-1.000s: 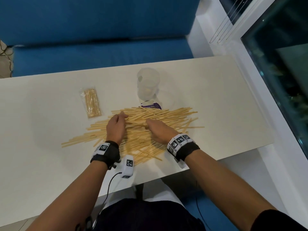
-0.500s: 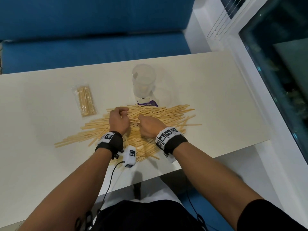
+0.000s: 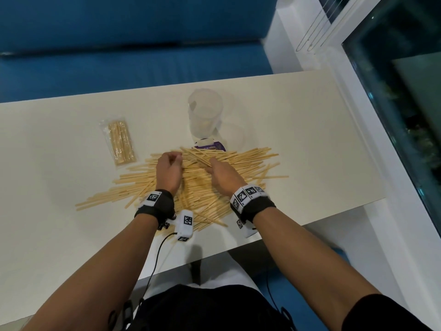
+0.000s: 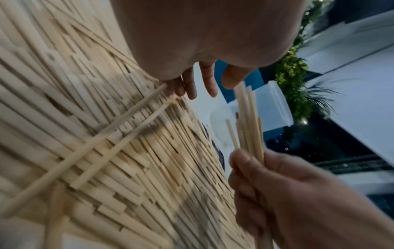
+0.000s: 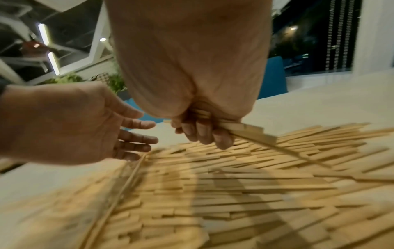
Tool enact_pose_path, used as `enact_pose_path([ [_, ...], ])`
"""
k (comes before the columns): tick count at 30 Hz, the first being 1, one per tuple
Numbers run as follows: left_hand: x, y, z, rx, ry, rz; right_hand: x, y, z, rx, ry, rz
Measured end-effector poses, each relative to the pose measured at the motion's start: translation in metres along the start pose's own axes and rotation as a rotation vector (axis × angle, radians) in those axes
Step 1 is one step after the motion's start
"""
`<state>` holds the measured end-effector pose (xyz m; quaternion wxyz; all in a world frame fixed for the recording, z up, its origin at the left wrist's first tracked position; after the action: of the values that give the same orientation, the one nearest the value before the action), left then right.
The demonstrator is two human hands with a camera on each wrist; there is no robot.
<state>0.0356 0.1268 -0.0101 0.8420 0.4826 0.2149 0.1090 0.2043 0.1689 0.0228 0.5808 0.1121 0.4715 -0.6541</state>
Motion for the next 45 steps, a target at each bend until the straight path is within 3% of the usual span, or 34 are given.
enact_pose_path([
  [4, -0.002, 0.011, 0.016, 0.162, 0.047, -0.125, -0.013, -0.007, 0.004, -0.064, 0.122, -0.309],
  [6, 0.0, 0.015, 0.022, 0.135, 0.029, -0.053, -0.024, -0.019, 0.008, -0.108, 0.2, -0.511],
  [8, 0.005, 0.021, 0.027, 0.012, -0.056, 0.129, -0.035, -0.034, 0.012, -0.158, 0.241, -0.768],
  [11, 0.015, 0.036, 0.038, -0.316, -0.301, 0.515, -0.046, -0.057, 0.019, -0.235, 0.319, -1.018],
  [13, 0.018, 0.045, 0.047, -0.494, -0.485, 0.697, -0.044, -0.065, 0.022, -0.248, 0.393, -1.045],
  [15, 0.016, 0.05, 0.051, -0.585, -0.6, 0.827, -0.035, -0.068, 0.025, -0.248, 0.424, -1.02],
  [20, 0.012, 0.056, 0.051, -0.658, -0.533, 0.992, -0.009, -0.067, 0.042, -0.261, 0.423, -0.91],
  [25, 0.013, 0.048, 0.051, -0.736, -0.516, 1.041, -0.002, -0.07, 0.049, -0.245, 0.462, -0.965],
  [30, 0.017, 0.057, 0.053, -0.684, -0.551, 1.114, -0.004, -0.073, 0.053, -0.21, 0.575, -0.928],
  [33, 0.018, 0.057, 0.057, -0.766, -0.52, 1.17, -0.002, -0.075, 0.052, -0.196, 0.628, -0.916],
  [38, 0.017, 0.059, 0.058, -0.761, -0.51, 1.109, 0.0, -0.074, 0.051, -0.257, 0.642, -0.928],
  [45, 0.014, 0.042, 0.05, -0.743, -0.476, 0.918, -0.002, -0.071, 0.045, -0.164, 0.642, -1.001],
])
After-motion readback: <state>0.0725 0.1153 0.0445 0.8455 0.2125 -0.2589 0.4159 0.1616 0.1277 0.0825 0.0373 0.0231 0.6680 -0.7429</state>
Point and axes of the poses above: each hand's wrist, its own z-axis away from the middle knuckle, its own x-axis out of the palm, y = z × x, the point moved 2 cm from there along -z, towards the middle knuckle, and after that the axes turned 2 degrees about -z, right-handed, at the moved point
